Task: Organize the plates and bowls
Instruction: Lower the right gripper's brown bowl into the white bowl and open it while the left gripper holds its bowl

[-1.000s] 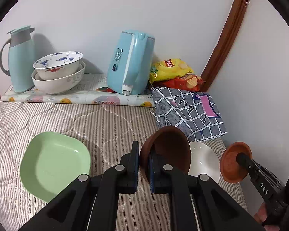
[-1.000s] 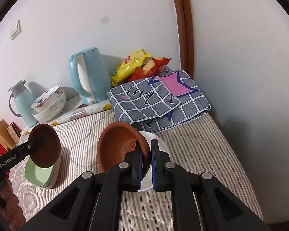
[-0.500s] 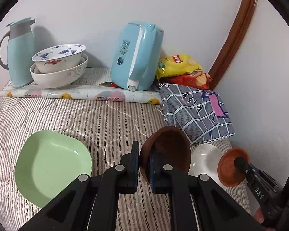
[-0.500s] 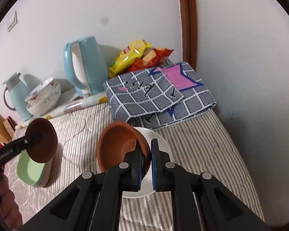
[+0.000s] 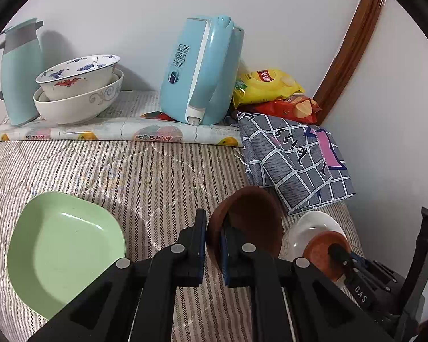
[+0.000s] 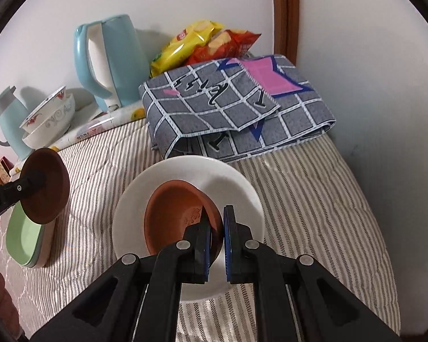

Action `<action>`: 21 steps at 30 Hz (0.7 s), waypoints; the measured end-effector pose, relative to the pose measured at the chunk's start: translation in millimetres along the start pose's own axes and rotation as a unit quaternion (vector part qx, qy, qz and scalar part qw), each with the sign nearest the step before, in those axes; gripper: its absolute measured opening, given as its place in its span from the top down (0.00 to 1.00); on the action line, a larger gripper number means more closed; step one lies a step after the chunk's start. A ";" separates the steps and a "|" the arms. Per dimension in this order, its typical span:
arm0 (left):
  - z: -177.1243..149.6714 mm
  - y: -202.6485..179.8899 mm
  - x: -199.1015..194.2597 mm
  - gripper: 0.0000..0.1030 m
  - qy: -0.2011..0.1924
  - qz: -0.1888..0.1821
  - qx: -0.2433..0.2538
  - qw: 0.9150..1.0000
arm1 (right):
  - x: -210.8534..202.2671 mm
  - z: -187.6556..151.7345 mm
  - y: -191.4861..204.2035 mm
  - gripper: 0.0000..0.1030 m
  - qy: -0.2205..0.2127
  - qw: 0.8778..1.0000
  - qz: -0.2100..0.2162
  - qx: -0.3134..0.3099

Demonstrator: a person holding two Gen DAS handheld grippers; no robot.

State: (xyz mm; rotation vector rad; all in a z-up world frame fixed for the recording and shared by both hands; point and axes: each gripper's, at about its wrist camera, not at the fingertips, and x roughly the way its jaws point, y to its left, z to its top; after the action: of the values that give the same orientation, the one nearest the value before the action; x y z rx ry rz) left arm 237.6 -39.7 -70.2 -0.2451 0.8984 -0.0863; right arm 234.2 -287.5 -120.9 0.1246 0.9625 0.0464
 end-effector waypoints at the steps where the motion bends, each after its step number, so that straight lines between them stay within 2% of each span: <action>1: 0.1 0.4 0.6 0.91 0.000 0.000 0.000 1.000 | 2.6 -0.4 1.0 0.92 0.005 1.000 0.001 -0.002; 11: 0.8 3.6 5.1 0.91 0.002 0.002 -0.002 1.000 | 19.0 -1.2 3.6 0.92 0.033 0.999 0.003 -0.001; 21: -1.9 3.6 7.5 0.91 0.008 0.002 -0.002 1.000 | 24.9 3.3 1.6 0.92 0.040 0.999 0.001 -0.002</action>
State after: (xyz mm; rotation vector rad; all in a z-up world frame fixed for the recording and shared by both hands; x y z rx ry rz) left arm 240.7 -37.8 -78.0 -0.2461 0.9151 -0.0833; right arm 251.2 -283.9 -139.1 0.1207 1.0425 0.0556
